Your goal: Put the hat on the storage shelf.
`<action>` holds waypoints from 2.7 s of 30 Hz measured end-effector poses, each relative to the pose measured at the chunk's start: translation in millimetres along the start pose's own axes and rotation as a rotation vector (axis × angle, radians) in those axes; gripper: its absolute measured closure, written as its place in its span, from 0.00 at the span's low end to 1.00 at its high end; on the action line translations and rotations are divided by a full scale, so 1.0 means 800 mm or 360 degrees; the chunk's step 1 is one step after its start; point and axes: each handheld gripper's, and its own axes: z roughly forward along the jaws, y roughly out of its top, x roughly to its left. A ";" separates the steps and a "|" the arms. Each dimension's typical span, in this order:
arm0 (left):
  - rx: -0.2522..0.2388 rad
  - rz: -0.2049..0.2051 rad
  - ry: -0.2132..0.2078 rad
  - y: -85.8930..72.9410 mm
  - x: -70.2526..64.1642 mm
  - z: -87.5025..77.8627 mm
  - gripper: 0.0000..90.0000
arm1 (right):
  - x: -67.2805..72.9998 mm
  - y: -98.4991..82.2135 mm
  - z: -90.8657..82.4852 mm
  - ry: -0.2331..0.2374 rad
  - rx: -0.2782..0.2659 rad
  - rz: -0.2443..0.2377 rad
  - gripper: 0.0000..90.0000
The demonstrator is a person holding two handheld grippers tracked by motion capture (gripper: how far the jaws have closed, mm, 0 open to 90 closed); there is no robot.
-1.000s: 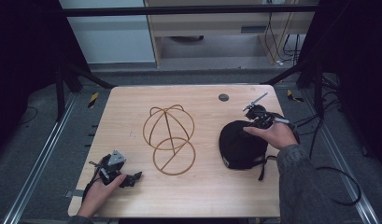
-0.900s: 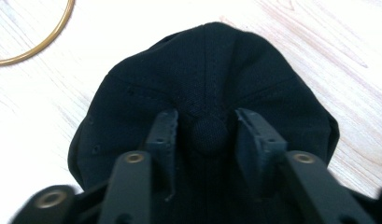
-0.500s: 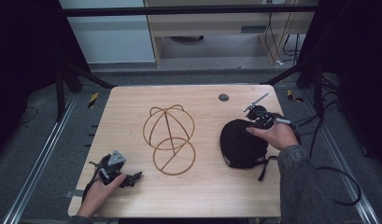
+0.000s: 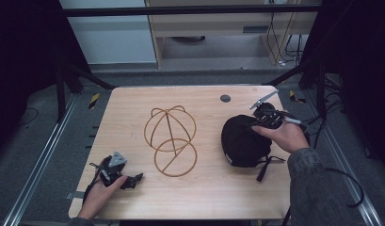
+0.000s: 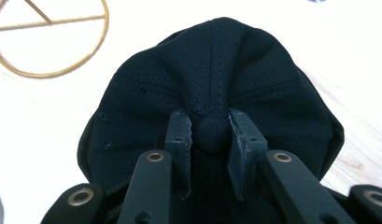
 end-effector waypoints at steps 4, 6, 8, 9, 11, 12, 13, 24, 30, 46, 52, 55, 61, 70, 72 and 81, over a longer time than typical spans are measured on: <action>-0.0001 -0.0001 0.0000 0.000 0.000 0.000 0.00 | 0.005 0.002 -0.013 0.0009 -0.0041 -0.0019 0.80; 0.0000 0.0000 -0.0002 0.000 0.000 0.000 0.00 | 0.008 0.003 -0.018 0.0006 -0.0058 -0.0036 0.80; 0.0000 0.0000 0.0000 0.000 0.000 0.000 0.00 | 0.010 0.004 -0.022 0.0006 -0.0064 -0.0036 0.80; -0.0001 0.0000 0.0000 0.000 0.000 0.000 0.00 | 0.011 0.005 -0.024 0.0006 -0.0069 -0.0049 0.80; -0.0001 0.0000 0.0000 0.000 0.000 0.000 0.00 | 0.014 0.006 -0.028 0.0010 -0.0078 -0.0045 0.80; -0.0001 -0.0001 0.0000 0.000 0.000 0.000 0.00 | 0.015 0.006 -0.030 0.0009 -0.0085 -0.0061 0.80; -0.0002 -0.0003 0.0000 0.000 0.000 0.000 0.00 | 0.016 0.007 -0.032 0.0010 -0.0088 -0.0059 0.80; 0.0004 0.0006 0.0000 0.000 0.000 0.000 0.00 | 0.033 0.009 -0.061 0.0025 -0.0180 -0.0112 0.80; -0.0001 -0.0001 0.0001 0.000 0.000 0.000 0.00 | 0.040 0.013 -0.081 0.0010 -0.0205 -0.0139 0.80; 0.0000 0.0007 -0.0001 0.000 0.000 0.000 0.00 | 0.053 0.027 -0.115 -0.0008 -0.0282 -0.0195 0.80; -0.0001 0.0004 0.0002 0.000 0.000 0.000 0.00 | 0.057 0.032 -0.123 -0.0009 -0.0298 -0.0201 0.80; 0.0000 0.0006 0.0001 0.000 0.000 0.000 0.00 | 0.058 0.034 -0.127 -0.0010 -0.0304 -0.0210 0.80; 0.0000 0.0006 0.0001 0.000 0.000 0.000 0.00 | 0.059 0.039 -0.135 -0.0017 -0.0332 -0.0214 0.80; 0.0000 0.0006 0.0001 0.000 0.000 0.000 0.00 | 0.062 0.043 -0.147 -0.0016 -0.0369 -0.0217 0.80; 0.0000 0.0006 0.0001 0.000 0.000 0.000 0.00 | 0.063 0.044 -0.149 -0.0019 -0.0373 -0.0222 0.80; 0.0000 0.0006 0.0001 0.000 0.000 0.000 0.00 | 0.067 0.045 -0.158 -0.0013 -0.0417 -0.0229 0.80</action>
